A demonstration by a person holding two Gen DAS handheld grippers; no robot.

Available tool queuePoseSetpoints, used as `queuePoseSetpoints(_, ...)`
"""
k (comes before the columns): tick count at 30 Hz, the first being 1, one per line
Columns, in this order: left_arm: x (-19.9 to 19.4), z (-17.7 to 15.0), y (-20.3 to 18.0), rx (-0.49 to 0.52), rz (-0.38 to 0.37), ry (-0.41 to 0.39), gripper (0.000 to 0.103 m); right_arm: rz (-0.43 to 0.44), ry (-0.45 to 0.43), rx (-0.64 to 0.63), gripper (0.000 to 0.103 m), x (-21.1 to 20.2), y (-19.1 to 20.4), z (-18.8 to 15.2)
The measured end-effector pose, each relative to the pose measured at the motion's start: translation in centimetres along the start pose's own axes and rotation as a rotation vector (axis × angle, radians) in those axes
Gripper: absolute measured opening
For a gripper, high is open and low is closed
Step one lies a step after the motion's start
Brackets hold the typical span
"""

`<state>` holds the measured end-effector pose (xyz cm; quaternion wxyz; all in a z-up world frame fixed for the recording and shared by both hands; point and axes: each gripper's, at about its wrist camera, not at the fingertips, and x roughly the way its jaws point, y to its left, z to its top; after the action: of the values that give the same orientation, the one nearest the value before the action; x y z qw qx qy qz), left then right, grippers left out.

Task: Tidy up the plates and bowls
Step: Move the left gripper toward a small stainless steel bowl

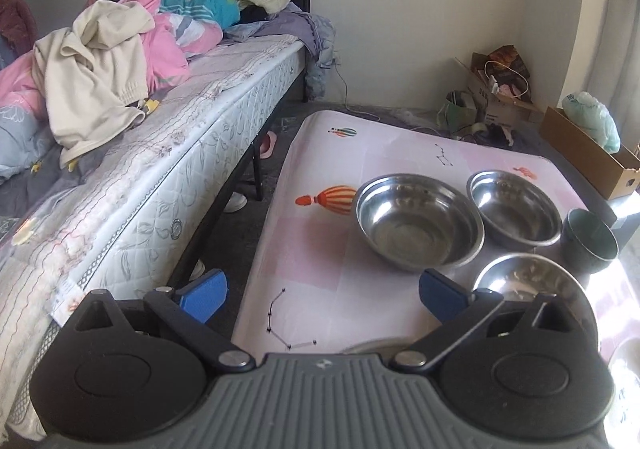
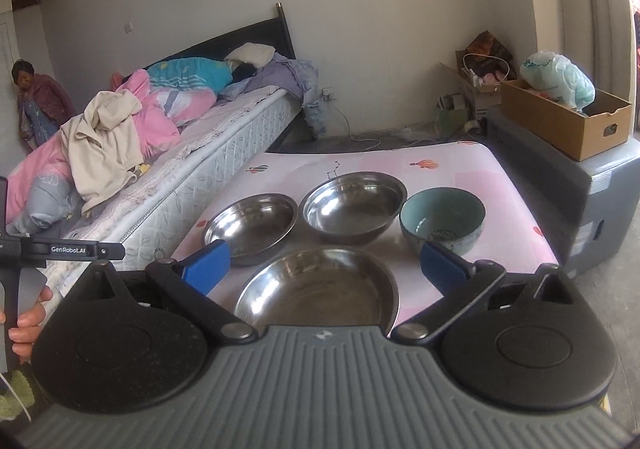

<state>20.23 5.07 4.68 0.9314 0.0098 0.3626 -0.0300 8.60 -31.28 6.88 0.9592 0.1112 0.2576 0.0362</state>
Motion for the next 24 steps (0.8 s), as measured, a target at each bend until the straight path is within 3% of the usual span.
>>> queuePoseSetpoints(7, 1.9, 2.2, -0.6, 0.051, -0.002, -0.017, 0.102, 0.082, 0.034, 0.013, 0.102, 5.6, -1.5, 3.9)
queuePoseSetpoints(11, 3.0, 3.6, -1.3, 0.048, -0.048, -0.021, 0.102, 0.103, 0.054, -0.017, 0.102, 8.5, -1.4, 6.3)
queuePoseSetpoints(15, 5.1, 4.2, -1.8, 0.054, -0.048, -0.025, 0.099, 0.178, 0.079, 0.011, 0.102, 11.4, -1.0, 8.0)
queuePoseSetpoints(17, 6.4, 4.3, -1.8, 0.056, -0.058, -0.003, 0.095, 0.219, 0.103, 0.027, 0.101, 13.2, -0.1, 8.2)
queuePoseSetpoints(19, 7.7, 4.3, -1.7, 0.052, -0.069, 0.025, 0.085, 0.239, 0.130, 0.046, 0.099, 15.0, 0.5, 7.9)
queuePoseSetpoints(24, 10.5, 4.1, -1.2, 0.034, -0.083, 0.078, 0.065, 0.256, 0.187, 0.102, 0.078, 19.6, 2.3, 5.4)
